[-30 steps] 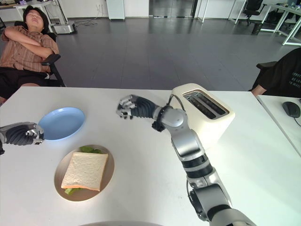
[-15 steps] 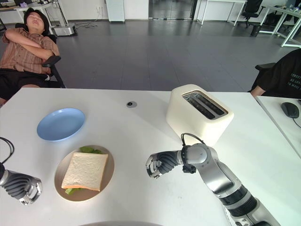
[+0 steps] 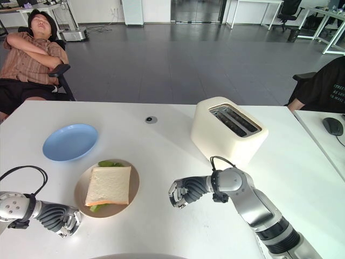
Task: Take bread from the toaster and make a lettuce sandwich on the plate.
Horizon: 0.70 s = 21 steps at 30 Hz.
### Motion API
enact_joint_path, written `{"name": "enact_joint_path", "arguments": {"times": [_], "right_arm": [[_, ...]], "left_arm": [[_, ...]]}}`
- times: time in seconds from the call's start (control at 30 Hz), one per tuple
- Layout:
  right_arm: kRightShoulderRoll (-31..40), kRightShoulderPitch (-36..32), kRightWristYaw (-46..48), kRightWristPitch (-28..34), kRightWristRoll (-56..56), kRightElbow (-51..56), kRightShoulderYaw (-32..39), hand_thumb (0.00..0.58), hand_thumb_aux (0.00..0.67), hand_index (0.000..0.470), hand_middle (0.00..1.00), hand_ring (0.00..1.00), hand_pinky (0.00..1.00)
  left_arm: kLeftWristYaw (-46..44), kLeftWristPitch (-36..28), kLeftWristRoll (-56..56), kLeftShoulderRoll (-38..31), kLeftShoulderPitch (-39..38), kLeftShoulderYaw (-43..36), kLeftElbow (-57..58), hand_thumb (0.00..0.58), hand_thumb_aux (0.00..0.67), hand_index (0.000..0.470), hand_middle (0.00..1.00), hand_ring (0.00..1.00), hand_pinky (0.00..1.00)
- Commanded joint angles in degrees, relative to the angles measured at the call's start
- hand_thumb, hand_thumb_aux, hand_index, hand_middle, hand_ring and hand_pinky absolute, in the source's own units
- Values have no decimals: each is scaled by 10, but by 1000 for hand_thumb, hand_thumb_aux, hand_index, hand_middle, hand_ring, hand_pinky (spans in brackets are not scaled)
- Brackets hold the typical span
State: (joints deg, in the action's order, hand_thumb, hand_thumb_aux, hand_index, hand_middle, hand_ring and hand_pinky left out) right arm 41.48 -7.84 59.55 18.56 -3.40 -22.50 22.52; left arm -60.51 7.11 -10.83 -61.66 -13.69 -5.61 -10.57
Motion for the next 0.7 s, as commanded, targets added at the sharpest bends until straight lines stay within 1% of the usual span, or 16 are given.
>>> {"name": "enact_joint_path", "arguments": {"times": [0.03, 0.1, 0.23, 0.43, 0.6, 0.7], "right_arm": [[-5, 23, -7, -10, -4, 19, 20, 580, 670, 470, 1000, 1000, 1000], [-21, 32, -23, -19, -14, 42, 37, 580, 670, 470, 1000, 1000, 1000], [-74, 26, -78, -30, -17, 103, 35, 580, 670, 470, 1000, 1000, 1000], [-143, 2, -143, -62, -32, 206, 44, 580, 670, 470, 1000, 1000, 1000], [-192, -57, -186, -107, -42, 345, 40, 580, 670, 470, 1000, 1000, 1000], [-215, -91, -204, -133, -47, 413, 37, 580, 670, 470, 1000, 1000, 1000]], "left_arm": [[17, 1, -35, 40, 58, -46, 37, 580, 670, 470, 1000, 1000, 1000], [25, 11, -51, 63, 100, -70, 69, 580, 670, 470, 1000, 1000, 1000], [48, 37, -87, 108, 193, -111, 148, 580, 670, 470, 1000, 1000, 1000], [82, 72, -117, 172, 289, -153, 244, 580, 670, 470, 1000, 1000, 1000], [136, 96, -122, 244, 352, -171, 337, 580, 670, 470, 1000, 1000, 1000], [162, 109, -115, 271, 368, -172, 381, 580, 670, 470, 1000, 1000, 1000]]}}
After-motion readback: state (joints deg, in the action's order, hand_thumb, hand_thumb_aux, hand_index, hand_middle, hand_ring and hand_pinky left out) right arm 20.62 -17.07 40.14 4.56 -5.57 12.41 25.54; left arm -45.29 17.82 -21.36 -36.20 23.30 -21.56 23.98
